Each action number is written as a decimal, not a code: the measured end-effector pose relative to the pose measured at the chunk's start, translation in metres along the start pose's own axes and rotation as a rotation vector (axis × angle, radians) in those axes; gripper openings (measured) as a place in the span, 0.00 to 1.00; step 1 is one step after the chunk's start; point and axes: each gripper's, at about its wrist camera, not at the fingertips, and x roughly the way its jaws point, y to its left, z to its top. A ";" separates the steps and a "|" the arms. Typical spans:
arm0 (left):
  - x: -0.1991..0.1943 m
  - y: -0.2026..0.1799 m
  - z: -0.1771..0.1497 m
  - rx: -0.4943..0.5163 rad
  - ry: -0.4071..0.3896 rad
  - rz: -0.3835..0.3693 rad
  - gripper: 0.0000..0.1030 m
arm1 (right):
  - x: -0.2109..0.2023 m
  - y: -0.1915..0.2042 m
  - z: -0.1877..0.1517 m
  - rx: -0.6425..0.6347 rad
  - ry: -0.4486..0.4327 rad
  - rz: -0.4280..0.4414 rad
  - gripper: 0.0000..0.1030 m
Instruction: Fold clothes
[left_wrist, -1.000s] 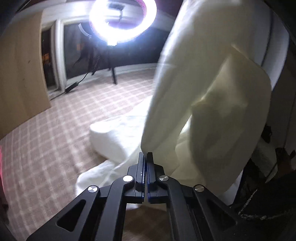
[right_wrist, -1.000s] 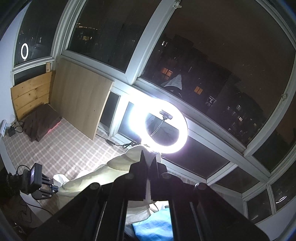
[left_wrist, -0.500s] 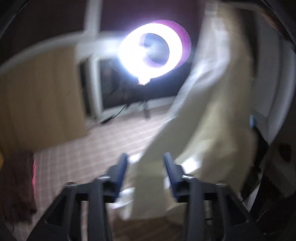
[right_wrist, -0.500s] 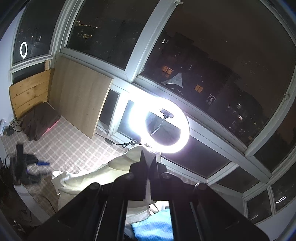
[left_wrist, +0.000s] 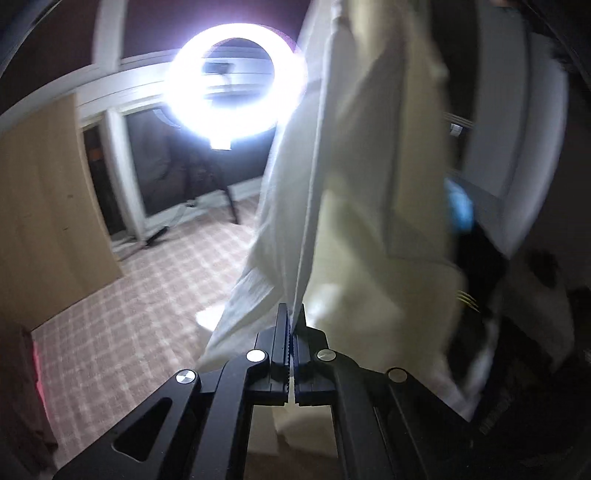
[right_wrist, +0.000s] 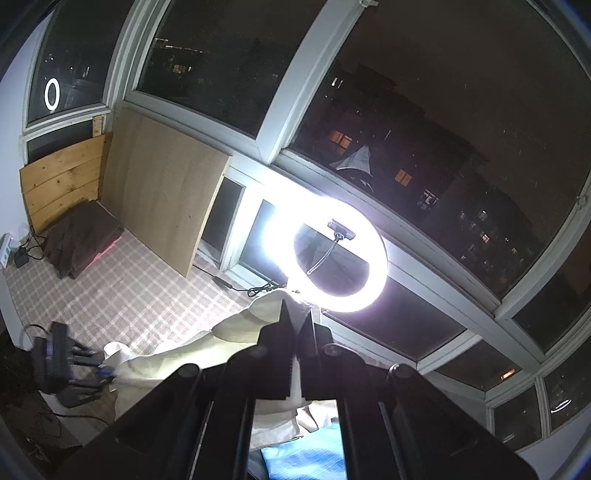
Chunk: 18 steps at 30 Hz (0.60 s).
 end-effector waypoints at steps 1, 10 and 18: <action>-0.006 -0.005 0.000 0.000 -0.005 -0.015 0.01 | 0.003 -0.002 -0.001 0.002 0.001 0.001 0.02; -0.017 -0.026 0.019 -0.086 -0.088 -0.026 0.66 | 0.009 -0.006 -0.008 0.002 -0.011 0.040 0.02; 0.016 -0.022 0.036 -0.219 -0.115 0.054 0.54 | 0.003 -0.009 -0.015 -0.004 -0.023 0.046 0.02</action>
